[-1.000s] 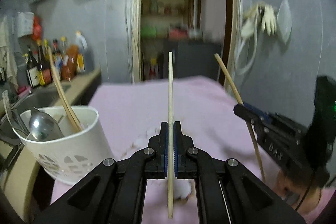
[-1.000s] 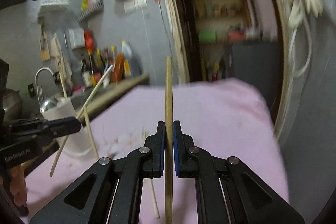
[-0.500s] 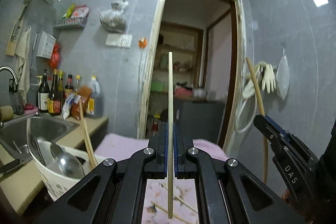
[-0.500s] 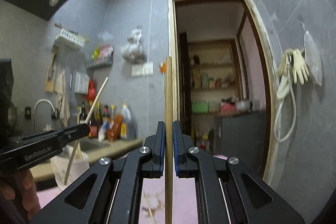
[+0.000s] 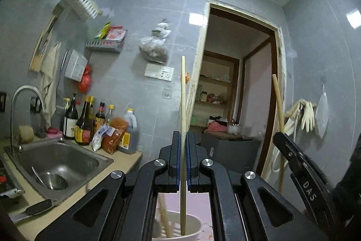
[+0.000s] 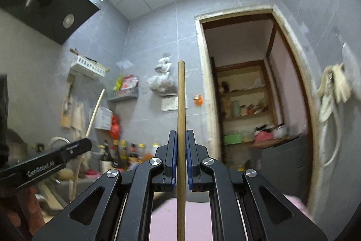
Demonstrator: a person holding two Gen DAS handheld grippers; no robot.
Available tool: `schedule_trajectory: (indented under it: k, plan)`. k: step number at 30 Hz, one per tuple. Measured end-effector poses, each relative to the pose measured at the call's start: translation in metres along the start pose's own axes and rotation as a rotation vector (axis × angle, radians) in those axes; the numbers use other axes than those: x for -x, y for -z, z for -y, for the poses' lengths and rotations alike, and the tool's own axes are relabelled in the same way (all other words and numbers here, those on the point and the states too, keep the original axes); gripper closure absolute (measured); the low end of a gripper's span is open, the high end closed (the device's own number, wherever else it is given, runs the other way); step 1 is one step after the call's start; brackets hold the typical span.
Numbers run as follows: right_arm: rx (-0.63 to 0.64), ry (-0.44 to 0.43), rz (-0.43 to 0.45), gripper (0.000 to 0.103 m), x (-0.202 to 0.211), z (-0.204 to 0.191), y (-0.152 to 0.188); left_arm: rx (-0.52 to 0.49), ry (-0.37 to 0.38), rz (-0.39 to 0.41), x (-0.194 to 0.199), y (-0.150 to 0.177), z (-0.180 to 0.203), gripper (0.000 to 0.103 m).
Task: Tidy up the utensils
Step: 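Lift both held chopsticks upright and carry them over the white holder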
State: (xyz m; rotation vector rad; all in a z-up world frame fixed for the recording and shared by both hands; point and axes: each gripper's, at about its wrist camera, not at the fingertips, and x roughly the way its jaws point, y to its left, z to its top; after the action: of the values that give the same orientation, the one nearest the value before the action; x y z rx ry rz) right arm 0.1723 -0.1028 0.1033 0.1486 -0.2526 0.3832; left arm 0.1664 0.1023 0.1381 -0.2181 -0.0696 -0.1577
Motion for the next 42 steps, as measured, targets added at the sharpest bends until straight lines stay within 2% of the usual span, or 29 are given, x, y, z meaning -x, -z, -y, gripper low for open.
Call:
schedule_trajectory:
  k: [5,9,14,17,20,28,36,42]
  plan:
    - [-0.083,-0.088,0.014,0.098,-0.024,-0.021,0.007,0.084,-0.026,0.032,0.001,0.002,-0.046,0.100]
    - [-0.134,-0.136,0.008,0.098,-0.041,-0.032,0.016,0.177,-0.078,0.090,-0.001,0.011,-0.080,0.100]
    - [-0.117,-0.112,0.006,0.098,-0.051,-0.038,0.033,0.261,-0.114,0.105,-0.009,0.023,-0.106,0.100]
    - [-0.118,-0.098,-0.018,0.098,-0.057,-0.037,0.043,0.299,-0.091,0.089,-0.013,0.028,-0.114,0.100]
    - [-0.113,-0.098,-0.034,0.098,-0.062,-0.036,0.051,0.292,-0.064,0.059,-0.020,0.032,-0.117,0.100]
    - [-0.158,-0.163,-0.096,0.098,-0.070,-0.031,0.063,0.265,-0.095,0.026,-0.026,0.050,-0.121,0.100]
    - [-0.173,-0.175,-0.143,0.098,-0.074,-0.031,0.071,0.236,-0.081,0.046,-0.019,0.055,-0.114,0.100]
    - [-0.179,-0.172,-0.159,0.098,-0.072,-0.030,0.074,0.280,-0.066,0.049,-0.019,0.053,-0.118,0.100]
